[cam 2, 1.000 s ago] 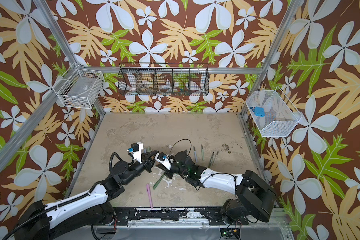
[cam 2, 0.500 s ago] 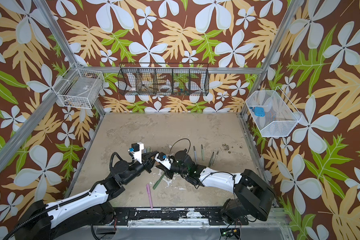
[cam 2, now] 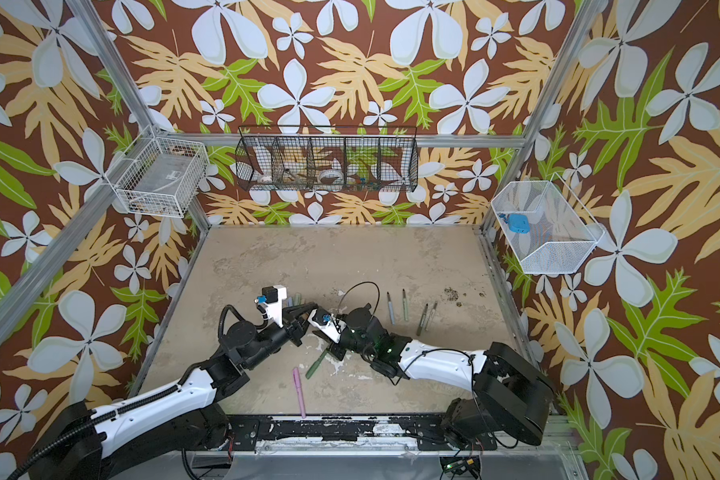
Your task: Open the pen caps
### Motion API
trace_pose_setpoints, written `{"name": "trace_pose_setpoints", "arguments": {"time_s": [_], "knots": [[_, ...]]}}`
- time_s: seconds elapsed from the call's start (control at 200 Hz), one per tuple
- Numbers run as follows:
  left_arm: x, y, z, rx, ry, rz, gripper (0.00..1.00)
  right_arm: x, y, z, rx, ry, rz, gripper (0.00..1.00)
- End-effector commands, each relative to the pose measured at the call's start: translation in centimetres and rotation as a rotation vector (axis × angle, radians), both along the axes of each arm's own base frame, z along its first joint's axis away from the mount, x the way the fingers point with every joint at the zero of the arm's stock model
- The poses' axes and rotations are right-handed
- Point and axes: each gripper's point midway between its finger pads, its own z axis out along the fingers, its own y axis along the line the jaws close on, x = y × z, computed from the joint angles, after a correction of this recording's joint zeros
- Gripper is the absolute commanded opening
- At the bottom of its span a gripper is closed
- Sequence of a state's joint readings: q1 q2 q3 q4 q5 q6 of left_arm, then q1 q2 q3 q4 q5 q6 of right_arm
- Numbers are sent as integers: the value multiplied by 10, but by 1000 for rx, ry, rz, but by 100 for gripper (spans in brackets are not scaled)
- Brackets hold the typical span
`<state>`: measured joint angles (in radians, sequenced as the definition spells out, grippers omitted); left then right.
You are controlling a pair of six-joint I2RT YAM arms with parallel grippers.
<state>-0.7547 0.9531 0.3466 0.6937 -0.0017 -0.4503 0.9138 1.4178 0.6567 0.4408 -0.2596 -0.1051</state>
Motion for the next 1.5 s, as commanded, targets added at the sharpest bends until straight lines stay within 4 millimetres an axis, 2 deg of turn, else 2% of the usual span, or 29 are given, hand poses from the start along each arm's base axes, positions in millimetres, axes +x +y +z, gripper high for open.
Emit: {"name": "trace_pose_setpoints", "arguments": {"time_s": [0.0,0.15,0.245,0.36,0.621,0.761,0.946,1.181,1.341,1.491], "knots": [[6,13,34,-104,-97,65,0,-17,-17,-37,-87,176,53,0],[8,13,33,-109,-91,61,0,-16,-21,-36,-65,206,66,0],[8,13,34,-115,-89,59,0,-6,-25,-43,-110,200,14,0],[8,14,34,-122,-86,59,0,9,-31,-51,-194,126,-94,0],[9,19,34,-130,-79,76,0,13,-31,-53,-278,20,-181,0],[10,21,35,-135,-79,88,0,4,-26,-52,-253,40,-130,0],[9,23,37,-142,-82,90,0,-12,-21,-57,-213,157,3,0],[7,26,40,-154,-91,92,0,-15,-24,-58,-152,270,72,0],[9,27,39,-153,-86,94,0,-2,-32,-59,-185,222,-15,0],[11,28,38,-158,-80,99,0,12,-38,-69,-317,82,-149,0]]}}
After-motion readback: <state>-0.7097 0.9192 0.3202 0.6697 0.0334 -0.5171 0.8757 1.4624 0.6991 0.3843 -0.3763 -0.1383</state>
